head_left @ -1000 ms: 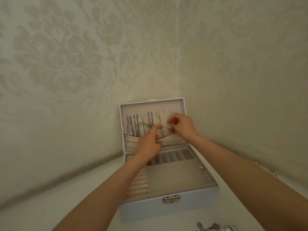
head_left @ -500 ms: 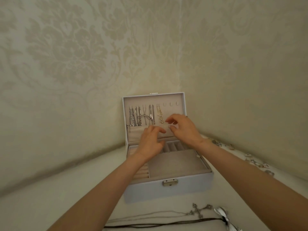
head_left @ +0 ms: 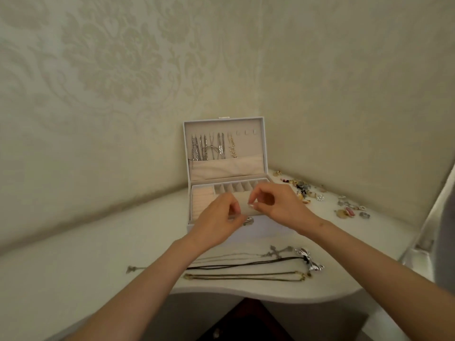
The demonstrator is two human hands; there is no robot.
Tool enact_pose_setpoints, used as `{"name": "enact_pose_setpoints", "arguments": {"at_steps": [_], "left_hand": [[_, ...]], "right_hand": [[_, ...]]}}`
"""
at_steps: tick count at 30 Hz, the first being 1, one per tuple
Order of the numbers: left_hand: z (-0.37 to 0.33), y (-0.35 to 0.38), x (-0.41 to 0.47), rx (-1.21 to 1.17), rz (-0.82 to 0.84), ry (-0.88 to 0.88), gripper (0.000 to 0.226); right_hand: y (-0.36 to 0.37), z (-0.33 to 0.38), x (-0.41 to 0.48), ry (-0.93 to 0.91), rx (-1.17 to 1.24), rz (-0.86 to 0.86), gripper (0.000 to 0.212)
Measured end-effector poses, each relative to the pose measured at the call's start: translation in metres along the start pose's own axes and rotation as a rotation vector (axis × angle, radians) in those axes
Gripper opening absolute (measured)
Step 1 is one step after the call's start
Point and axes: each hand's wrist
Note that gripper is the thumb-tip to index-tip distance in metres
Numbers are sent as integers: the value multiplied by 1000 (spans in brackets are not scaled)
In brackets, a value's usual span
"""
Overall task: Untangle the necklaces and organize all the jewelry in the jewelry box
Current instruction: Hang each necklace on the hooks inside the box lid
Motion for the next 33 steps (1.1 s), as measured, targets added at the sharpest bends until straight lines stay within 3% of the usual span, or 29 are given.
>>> {"name": "enact_pose_setpoints", "arguments": {"at_steps": [3,7,9,14,18,21,24,33], "left_hand": [[5,1,-14,19,4,103,15],[10,6,-23,128,3,176,14],[11,10,-23,168,-20,179,13],[8,20,-24,244,-102,181,14],[-3,24,-29,276,-282,264,20],[-19,26,-32,269,-66,294,11],[-25,33,-28,400,144,210,24],[-21,47,-20,346,247,53,19]], "right_hand": [[-4,-1,-18,42,-42,128,18],[-14,-9,-28,72,-278,334,9],[-19,-12,-31,84,-359,400,15],[-22,-20,-36,113,-384,454,24],[-21,-25,-36,114,-380,480,24],[-20,-28,-35,110,-391,476,25],[-19,-28,-36,107,-386,469,25],[-15,-30,-38,149,-373,478,19]]}}
Point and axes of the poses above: each hand's wrist, its own x-axis towards the middle knuckle, its own y-axis out of the palm, z = x × y, and after that the axes turned 6 degrees about -z, right-handed
